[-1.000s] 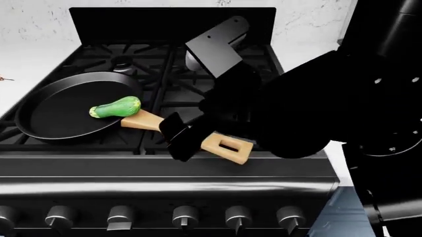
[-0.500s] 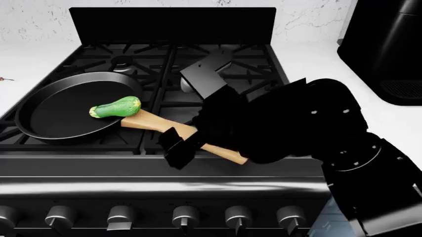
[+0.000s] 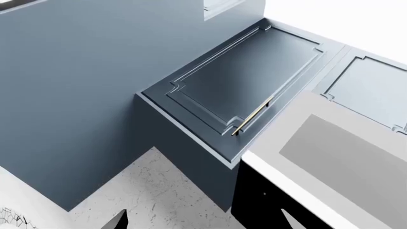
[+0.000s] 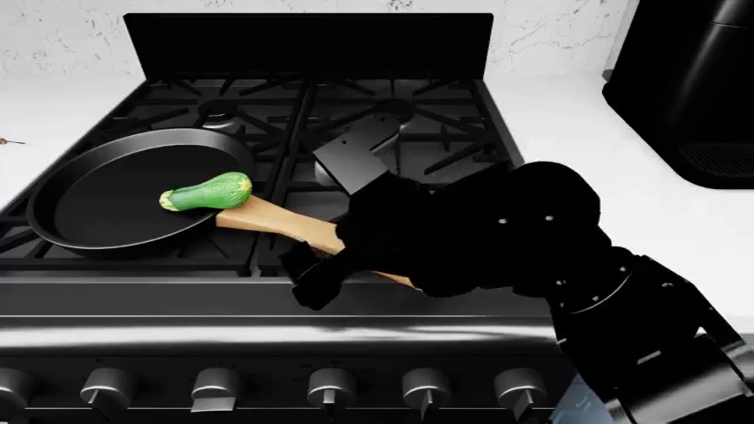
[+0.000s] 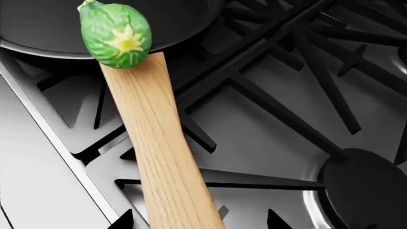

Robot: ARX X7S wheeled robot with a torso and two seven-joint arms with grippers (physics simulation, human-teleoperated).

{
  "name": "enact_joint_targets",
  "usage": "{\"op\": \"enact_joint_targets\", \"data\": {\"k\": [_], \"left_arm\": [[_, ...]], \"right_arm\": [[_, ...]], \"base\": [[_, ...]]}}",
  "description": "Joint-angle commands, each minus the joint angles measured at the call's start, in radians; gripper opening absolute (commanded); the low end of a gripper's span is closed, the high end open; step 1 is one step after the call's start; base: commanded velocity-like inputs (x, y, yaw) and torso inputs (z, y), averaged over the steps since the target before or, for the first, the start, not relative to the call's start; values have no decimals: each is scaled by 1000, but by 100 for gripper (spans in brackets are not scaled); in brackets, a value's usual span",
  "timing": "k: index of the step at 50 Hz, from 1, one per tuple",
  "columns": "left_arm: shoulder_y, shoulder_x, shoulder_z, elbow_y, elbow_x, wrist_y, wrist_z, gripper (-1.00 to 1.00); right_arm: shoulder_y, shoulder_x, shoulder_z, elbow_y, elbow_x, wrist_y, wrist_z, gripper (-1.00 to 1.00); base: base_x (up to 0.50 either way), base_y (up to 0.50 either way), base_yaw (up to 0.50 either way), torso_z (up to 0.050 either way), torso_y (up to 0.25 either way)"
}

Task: Pick up the pan and dump the vegetables in it onto the plate. Then return the pan to the stove.

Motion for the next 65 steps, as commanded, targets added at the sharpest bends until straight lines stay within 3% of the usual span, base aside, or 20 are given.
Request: {"op": "enact_joint_targets", "data": {"k": [1,17,18,30,52,65], "left_arm": [[5,-3,2,-2,0,10,0,100],[7,-6,12,-3,10,16,-3,100],[8,-7,12,-3,9,17,-3,100],[9,-11,17,-5,12,22,-5,100],[9,-20,29,-3,24,27,-15,100],[13,-25,32,0,28,33,-22,100]], "right_arm": [[-10,-23,-58,40,-52,-29,-55,100],[-49,-36,-103,58,-79,-73,-106,100],[-49,-36,-100,55,-75,-71,-102,-100],[-42,-16,-68,14,-17,-53,-79,-100],[43,25,66,-132,-17,-176,-25,-100],[112,56,71,-164,46,-81,81,-100]], "base": [[0,0,0,0,0],[1,1,1,0,0],[11,3,3,0,0],[0,0,0,-1,0],[0,0,0,0,0],[0,0,0,0,2]]}}
